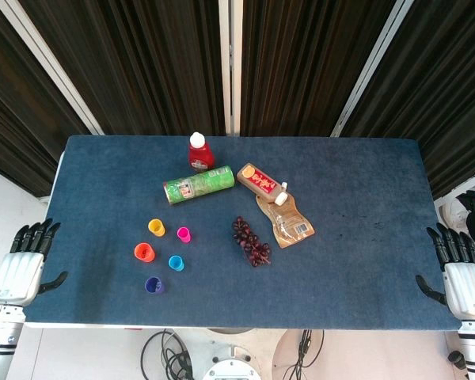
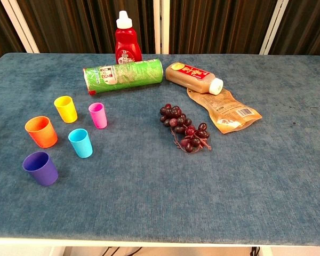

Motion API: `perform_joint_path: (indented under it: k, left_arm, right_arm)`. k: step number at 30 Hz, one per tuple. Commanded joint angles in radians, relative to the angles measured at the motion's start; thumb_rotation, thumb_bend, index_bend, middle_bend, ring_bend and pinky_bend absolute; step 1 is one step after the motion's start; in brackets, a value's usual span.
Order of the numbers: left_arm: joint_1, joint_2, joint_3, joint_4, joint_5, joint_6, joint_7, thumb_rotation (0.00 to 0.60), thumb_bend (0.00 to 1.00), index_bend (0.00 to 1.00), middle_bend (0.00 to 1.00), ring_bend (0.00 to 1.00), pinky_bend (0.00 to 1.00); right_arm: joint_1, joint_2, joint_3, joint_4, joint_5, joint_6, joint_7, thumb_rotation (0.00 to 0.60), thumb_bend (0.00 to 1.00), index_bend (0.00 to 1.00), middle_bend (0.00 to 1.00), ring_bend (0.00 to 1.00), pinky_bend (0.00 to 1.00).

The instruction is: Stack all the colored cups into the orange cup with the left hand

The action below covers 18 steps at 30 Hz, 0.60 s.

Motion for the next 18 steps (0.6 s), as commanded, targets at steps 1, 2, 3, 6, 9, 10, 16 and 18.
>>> perform_joint_path:
  k: [1, 2, 3, 6, 9, 10, 16, 18]
  left_arm:
    - [0.000, -0.007, 0.001, 0.009, 0.002, 0.001, -0.009, 0.600, 0.19, 0.04, 0.00, 0.00, 0.00]
    - [0.000, -0.008, 0.002, 0.012, 0.005, 0.002, -0.009, 0.600, 0.19, 0.04, 0.00, 0.00, 0.00]
    - [0.001, -0.008, 0.002, 0.012, 0.007, 0.005, -0.010, 0.600, 0.19, 0.04, 0.00, 0.00, 0.00]
    - [0.003, -0.007, 0.002, 0.008, 0.011, 0.013, -0.015, 0.600, 0.19, 0.04, 0.00, 0.00, 0.00]
    - [0.004, -0.003, 0.005, 0.000, 0.023, 0.020, -0.013, 0.600, 0.19, 0.04, 0.00, 0.00, 0.00]
    - [0.004, -0.002, 0.006, -0.003, 0.028, 0.023, -0.012, 0.600, 0.19, 0.04, 0.00, 0.00, 0.00]
    - [-0.010, 0.026, 0.017, -0.051, 0.073, 0.016, -0.027, 0.600, 0.19, 0.04, 0.01, 0.00, 0.01]
    - [-0.020, 0.043, 0.027, -0.081, 0.099, 0.003, -0.039, 0.600, 0.19, 0.06, 0.03, 0.00, 0.03]
  right_arm:
    - [0.000, -0.004, 0.000, 0.005, 0.000, -0.002, -0.001, 0.600, 0.17, 0.00, 0.00, 0.00, 0.00]
    - [0.001, -0.005, 0.000, 0.005, -0.002, -0.002, -0.004, 0.600, 0.17, 0.00, 0.00, 0.00, 0.00]
    - [0.002, -0.005, 0.000, 0.005, -0.003, -0.002, -0.006, 0.600, 0.17, 0.00, 0.00, 0.00, 0.00]
    - [0.003, -0.004, 0.000, 0.001, -0.007, -0.002, -0.008, 0.600, 0.18, 0.00, 0.00, 0.00, 0.00]
    - [0.003, -0.002, 0.000, -0.002, -0.008, -0.002, -0.009, 0.600, 0.17, 0.00, 0.00, 0.00, 0.00]
    - [0.004, -0.001, 0.001, -0.002, -0.008, -0.001, -0.008, 0.600, 0.17, 0.00, 0.00, 0.00, 0.00]
    - [0.005, 0.005, 0.012, -0.005, 0.001, 0.003, 0.005, 0.600, 0.17, 0.00, 0.00, 0.00, 0.00]
    - [0.005, 0.009, 0.011, -0.003, 0.002, -0.001, 0.007, 0.600, 0.17, 0.00, 0.00, 0.00, 0.00]
